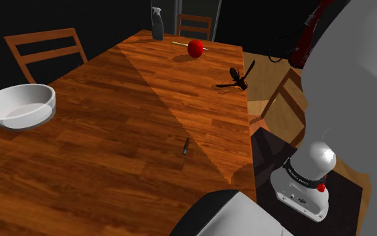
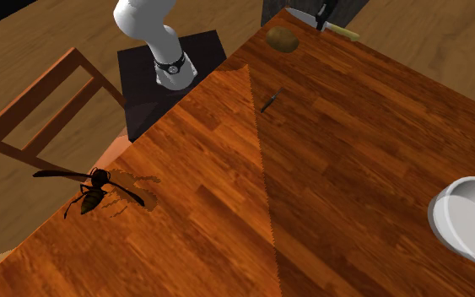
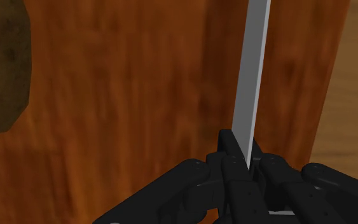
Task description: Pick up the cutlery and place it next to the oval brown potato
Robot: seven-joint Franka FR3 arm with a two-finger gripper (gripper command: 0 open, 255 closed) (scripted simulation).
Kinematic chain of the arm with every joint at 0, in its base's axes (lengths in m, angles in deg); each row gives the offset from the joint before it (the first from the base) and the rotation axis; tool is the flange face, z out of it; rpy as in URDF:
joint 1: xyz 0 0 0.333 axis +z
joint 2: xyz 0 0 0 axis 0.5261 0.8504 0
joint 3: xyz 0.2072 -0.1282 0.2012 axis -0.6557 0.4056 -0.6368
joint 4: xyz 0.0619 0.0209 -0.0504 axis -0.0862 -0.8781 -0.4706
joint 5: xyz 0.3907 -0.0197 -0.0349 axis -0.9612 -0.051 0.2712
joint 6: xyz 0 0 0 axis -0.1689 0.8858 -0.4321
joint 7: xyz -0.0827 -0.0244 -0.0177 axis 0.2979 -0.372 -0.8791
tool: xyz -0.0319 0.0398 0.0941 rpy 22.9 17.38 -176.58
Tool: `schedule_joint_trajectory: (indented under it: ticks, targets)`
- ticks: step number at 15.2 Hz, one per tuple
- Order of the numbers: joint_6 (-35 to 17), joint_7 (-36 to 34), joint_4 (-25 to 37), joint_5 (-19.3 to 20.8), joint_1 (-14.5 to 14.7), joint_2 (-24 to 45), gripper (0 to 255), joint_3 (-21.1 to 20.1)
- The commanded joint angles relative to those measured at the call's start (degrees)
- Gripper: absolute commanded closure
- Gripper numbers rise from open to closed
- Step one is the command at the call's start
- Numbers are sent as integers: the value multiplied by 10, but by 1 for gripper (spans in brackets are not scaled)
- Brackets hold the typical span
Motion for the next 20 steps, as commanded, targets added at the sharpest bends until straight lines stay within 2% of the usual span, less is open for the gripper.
schedule_joint_trajectory:
  ticks: [1,6,7,12,16,20]
  targets:
    - [-1,-1,-1,1,0,1,255,0]
    - [-1,-1,-1,1,0,1,255,0]
    - [-1,-1,-1,1,0,1,0,0]
    - [-1,-1,-1,1,0,1,0,0]
    - [58,20,27,-31,-10,-38,0,-14]
    - [58,20,27,-31,-10,-38,0,-14]
